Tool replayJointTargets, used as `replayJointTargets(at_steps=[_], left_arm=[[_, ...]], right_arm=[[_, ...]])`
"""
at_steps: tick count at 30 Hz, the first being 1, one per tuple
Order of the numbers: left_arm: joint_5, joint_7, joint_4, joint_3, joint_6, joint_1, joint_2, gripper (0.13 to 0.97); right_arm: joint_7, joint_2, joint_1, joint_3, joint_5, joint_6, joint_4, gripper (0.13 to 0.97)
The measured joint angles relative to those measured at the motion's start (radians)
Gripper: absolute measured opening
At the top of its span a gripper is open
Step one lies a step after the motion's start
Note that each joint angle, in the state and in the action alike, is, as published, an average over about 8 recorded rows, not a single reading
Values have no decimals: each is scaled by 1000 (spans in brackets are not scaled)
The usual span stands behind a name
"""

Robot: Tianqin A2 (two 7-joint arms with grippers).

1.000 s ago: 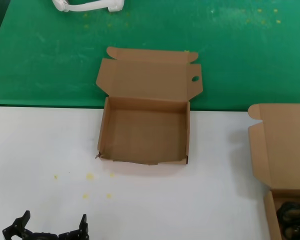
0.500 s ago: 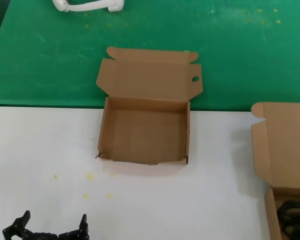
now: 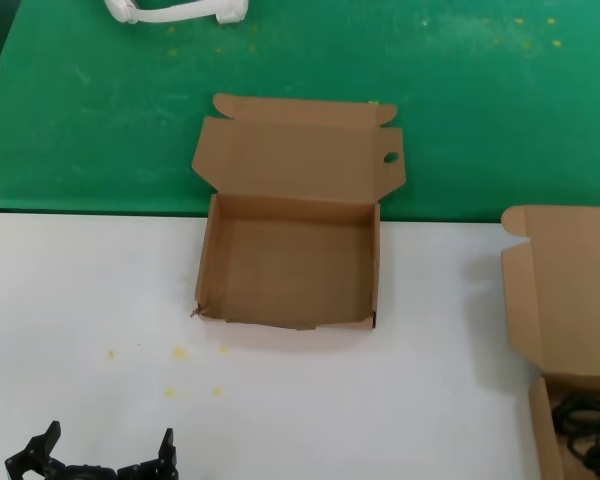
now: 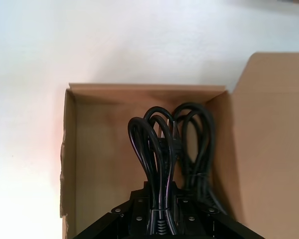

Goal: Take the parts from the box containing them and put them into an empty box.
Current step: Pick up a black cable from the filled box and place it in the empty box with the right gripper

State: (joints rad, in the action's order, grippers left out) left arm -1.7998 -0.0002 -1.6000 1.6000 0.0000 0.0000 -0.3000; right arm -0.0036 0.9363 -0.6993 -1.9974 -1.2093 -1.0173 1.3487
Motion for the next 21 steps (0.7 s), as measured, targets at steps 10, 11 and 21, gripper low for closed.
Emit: replayJointTargets(at_steps=[10,11,21], left_arm=[[0,0,0,0,0,0,0,966],[0,0,0,0,0,0,0,966],[0,0,0,0,0,0,0,966]], right_arm=[[129,52,-1,61,-23,-50,192,219],[141,50,-12,64,-22,-56,205,219],[183,-110,-184,18,41,-70,216,218]])
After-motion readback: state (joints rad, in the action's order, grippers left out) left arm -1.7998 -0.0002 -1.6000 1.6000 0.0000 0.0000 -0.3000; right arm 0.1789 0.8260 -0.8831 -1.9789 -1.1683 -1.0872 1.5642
